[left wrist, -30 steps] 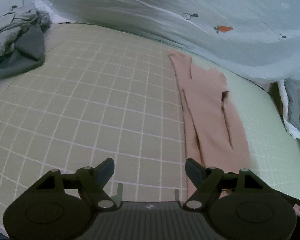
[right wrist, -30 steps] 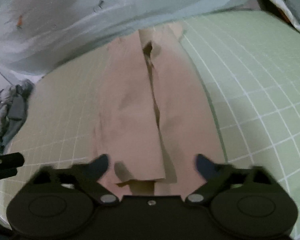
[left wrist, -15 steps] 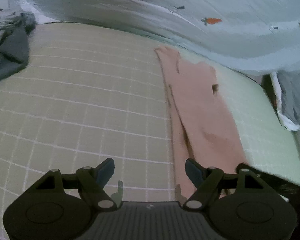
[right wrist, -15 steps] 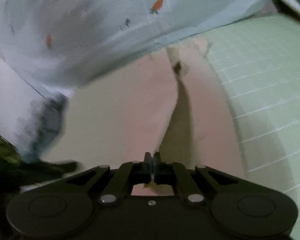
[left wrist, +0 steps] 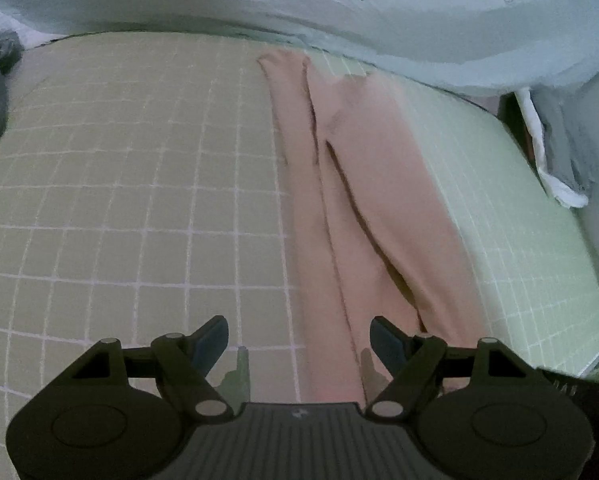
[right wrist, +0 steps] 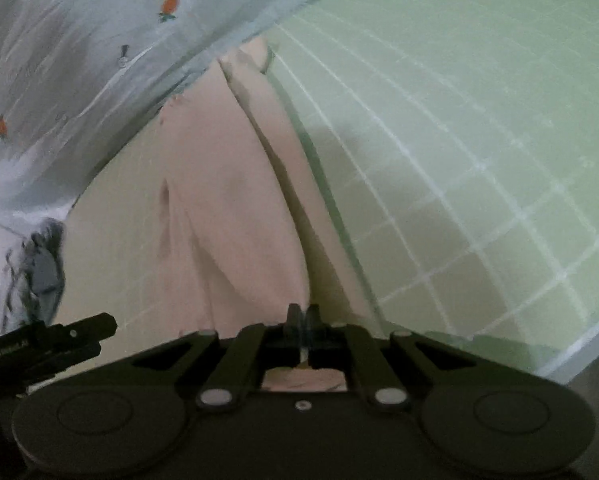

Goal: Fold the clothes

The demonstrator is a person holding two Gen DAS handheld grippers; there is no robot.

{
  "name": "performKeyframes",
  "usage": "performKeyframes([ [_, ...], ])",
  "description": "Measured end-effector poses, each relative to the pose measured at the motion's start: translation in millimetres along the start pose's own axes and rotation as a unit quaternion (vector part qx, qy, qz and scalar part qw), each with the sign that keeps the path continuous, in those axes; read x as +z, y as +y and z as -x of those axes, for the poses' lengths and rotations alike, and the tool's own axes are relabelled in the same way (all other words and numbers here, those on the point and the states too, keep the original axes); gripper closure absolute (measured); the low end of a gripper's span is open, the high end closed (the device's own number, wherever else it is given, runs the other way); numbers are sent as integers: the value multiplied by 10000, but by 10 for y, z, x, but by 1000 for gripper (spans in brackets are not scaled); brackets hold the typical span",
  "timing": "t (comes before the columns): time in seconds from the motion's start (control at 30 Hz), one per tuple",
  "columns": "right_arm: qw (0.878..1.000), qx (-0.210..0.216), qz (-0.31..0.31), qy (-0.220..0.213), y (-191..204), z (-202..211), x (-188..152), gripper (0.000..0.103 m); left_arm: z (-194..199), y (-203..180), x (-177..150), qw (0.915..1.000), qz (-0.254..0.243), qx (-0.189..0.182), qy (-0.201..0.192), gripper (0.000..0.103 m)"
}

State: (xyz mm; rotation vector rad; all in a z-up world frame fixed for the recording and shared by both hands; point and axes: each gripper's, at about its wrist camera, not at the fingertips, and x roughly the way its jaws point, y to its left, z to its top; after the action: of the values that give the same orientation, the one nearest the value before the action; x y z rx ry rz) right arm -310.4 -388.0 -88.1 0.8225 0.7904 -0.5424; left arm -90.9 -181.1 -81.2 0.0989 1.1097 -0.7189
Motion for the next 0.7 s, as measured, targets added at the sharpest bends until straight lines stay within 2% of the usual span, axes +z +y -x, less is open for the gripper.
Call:
performKeyframes([
  [0.03,9998,-113,164,-46,30,13,10,80,-20,-23,-15,10000,-19,-5,51,24],
  [0.07,9992,-221,316,-88,58,22,19,59,-40,-47,-32,9999,-44,-5,107,24],
  [0.1,9988,-299,386,-99,76,-1,25,52,-60,-77,-54,9998,-88,13,170,24],
  [0.3,9975,-276,636,-106,45,-76,53,50,-98,-200,-121,9990,-287,144,299,24],
  [0.43,9931,-222,1103,-326,229,-100,78,41,-72,-182,-146,9988,-272,289,300,24],
  [0.53,9882,-155,1447,-484,373,-107,92,31,-16,-110,-189,9985,-196,401,302,24],
  [0.7,9750,-172,2172,-443,676,-243,1,30,92,91,-226,9980,-12,576,246,24],
])
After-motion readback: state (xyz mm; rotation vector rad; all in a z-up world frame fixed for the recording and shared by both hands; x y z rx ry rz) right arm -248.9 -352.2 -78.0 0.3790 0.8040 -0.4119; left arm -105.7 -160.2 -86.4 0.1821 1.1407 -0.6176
